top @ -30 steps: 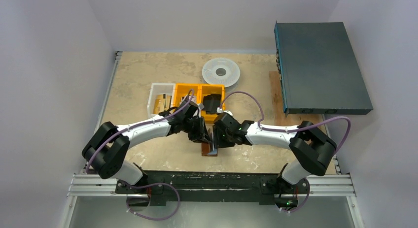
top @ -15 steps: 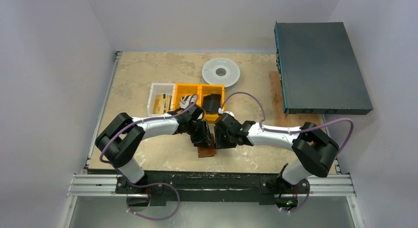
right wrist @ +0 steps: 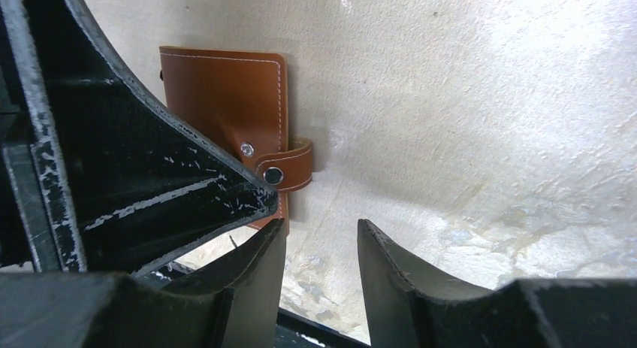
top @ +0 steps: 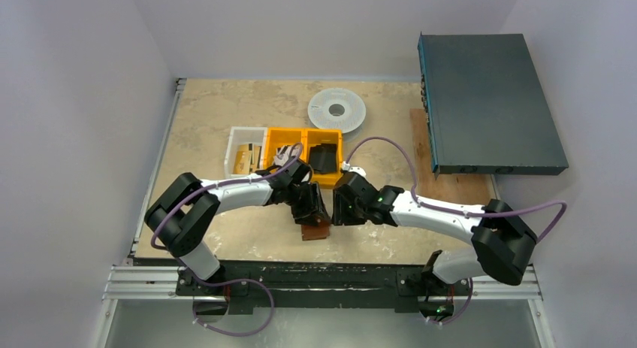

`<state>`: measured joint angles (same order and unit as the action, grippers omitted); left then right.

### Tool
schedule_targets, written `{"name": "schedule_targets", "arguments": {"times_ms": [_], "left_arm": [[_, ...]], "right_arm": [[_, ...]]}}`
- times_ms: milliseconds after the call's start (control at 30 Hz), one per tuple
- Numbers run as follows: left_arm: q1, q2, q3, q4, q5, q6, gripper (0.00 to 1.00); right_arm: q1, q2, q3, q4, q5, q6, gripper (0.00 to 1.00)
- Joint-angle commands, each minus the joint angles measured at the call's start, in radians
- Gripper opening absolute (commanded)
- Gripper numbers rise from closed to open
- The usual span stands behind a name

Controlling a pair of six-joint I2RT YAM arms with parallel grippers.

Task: Take the credit cards out of the card holder
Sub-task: Close the card holder at the center of the board, then reset both arms

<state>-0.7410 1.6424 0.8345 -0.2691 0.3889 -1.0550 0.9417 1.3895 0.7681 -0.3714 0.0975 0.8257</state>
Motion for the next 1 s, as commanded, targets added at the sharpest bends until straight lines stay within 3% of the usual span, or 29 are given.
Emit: {"name": "schedule_targets", "arguments": {"times_ms": [0, 500, 967], "left_arm": [[-0.003, -0.020, 0.009, -0.055, -0.078, 0.046, 0.48], [-0.002, -0.138, 0.049, -0.122, -0.101, 0.087, 0.49], [0.000, -0.241, 0.026, -0.223, -0.200, 0.114, 0.41]], "right_arm": [[0.003, -0.044, 0.020, -0.033, 0.047, 0.015, 0.40], [-0.003, -0.028, -0.023, 0.118, -0.057, 0.024, 0.40], [-0.008, 0.040, -0.002, 0.164, -0.081, 0.014, 0.38]]}}
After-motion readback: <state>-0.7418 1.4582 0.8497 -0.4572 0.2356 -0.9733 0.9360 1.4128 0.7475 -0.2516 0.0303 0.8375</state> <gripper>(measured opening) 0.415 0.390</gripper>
